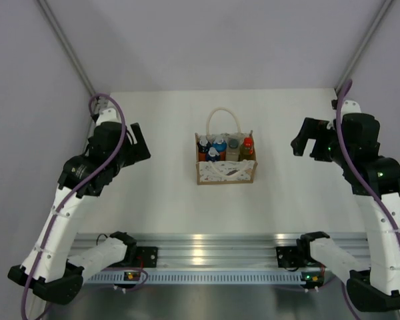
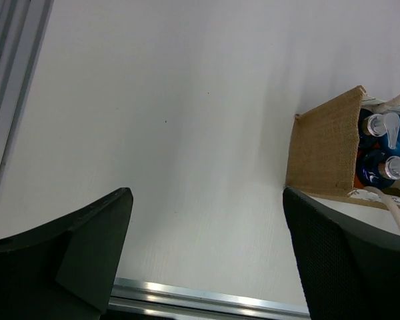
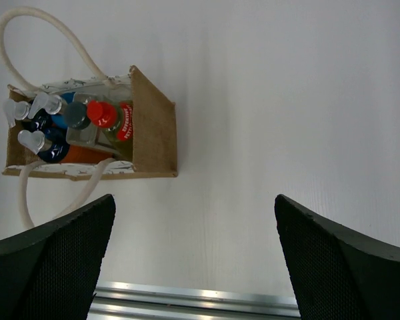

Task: Take the personal care products out of the canvas bag

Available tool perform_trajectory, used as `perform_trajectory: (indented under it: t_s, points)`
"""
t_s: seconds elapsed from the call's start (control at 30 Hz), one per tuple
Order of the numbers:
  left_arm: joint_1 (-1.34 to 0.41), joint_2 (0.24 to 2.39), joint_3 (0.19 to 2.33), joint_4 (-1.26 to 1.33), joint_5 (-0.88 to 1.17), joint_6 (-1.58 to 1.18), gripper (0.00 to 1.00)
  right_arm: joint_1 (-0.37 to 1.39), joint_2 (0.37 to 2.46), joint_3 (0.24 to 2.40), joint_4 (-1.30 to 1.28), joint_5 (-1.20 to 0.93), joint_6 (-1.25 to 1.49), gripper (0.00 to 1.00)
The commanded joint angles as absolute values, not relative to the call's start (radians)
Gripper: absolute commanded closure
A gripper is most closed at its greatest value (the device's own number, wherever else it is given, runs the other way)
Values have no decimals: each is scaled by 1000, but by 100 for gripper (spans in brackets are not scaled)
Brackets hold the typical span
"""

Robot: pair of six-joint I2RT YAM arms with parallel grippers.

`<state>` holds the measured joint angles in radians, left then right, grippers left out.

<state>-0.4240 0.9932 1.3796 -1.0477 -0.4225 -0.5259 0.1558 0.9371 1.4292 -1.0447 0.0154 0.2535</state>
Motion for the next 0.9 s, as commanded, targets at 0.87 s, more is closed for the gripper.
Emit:
perform_trajectory:
  t_s: [0.87]
  points:
    - [-439, 1078, 1229, -959, -44, -813, 2, 548, 1310, 1497, -830, 259, 275, 17]
